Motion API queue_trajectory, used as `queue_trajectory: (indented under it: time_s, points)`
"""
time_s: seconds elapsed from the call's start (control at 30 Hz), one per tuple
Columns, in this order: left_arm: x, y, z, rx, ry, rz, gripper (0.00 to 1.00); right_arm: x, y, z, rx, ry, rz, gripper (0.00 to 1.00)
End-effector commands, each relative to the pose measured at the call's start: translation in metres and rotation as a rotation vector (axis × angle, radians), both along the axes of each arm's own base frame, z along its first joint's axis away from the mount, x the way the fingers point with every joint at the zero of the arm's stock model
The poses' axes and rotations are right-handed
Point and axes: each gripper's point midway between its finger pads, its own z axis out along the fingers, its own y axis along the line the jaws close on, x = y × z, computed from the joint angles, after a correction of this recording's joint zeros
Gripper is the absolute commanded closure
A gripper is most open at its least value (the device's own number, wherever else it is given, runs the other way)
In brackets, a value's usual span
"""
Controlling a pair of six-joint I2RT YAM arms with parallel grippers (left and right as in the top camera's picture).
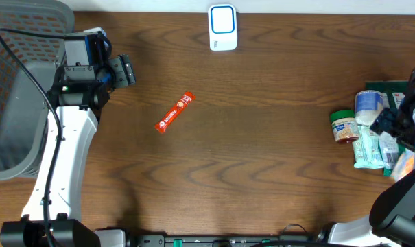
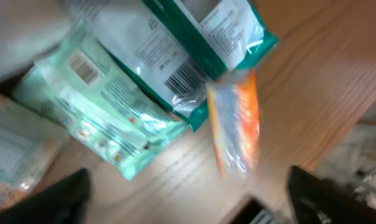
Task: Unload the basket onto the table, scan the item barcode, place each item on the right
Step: 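Carry the juice box to the right edge and set it down, then open the right gripper and withdraw it toward mid-table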
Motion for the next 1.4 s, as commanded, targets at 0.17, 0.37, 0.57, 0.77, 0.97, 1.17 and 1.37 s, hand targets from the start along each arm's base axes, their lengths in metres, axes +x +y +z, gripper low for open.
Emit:
queue_trajectory:
  time_s: [0.17,0.37,0.57,0.77,0.97,1.17,1.37]
  points:
    - [0.001,0.002,-0.003,0.008,0.007,0.01,0.17,0.032,0.023,-0.007,0.165,-0.155,0.056,0.01]
    - [0.001,0.002,-0.003,0.007,0.007,0.01,0.17,0.057,0.078,-0.006,0.471,-0.299,0.138,0.01]
    - [0.001,0.002,-0.003,0.007,0.006,0.01,0.17,0.069,0.148,0.009,0.737,-0.361,0.326,0.23]
    - [0.001,0.002,-0.003,0.007,0.006,0.01,0.17,0.079,0.22,0.01,0.791,-0.312,0.439,0.15]
    - [0.001,0.002,-0.003,0.008,0.007,0.01,0.17,0.093,0.302,0.015,0.813,-0.327,0.55,0.08]
    - [0.005,0.002,0.001,0.007,-0.014,0.01,0.17,0.09,0.348,0.015,0.781,-0.321,0.634,0.09]
    - [0.007,0.001,0.003,0.001,-0.024,0.004,0.17,0.083,0.357,0.008,0.696,-0.286,0.688,0.06]
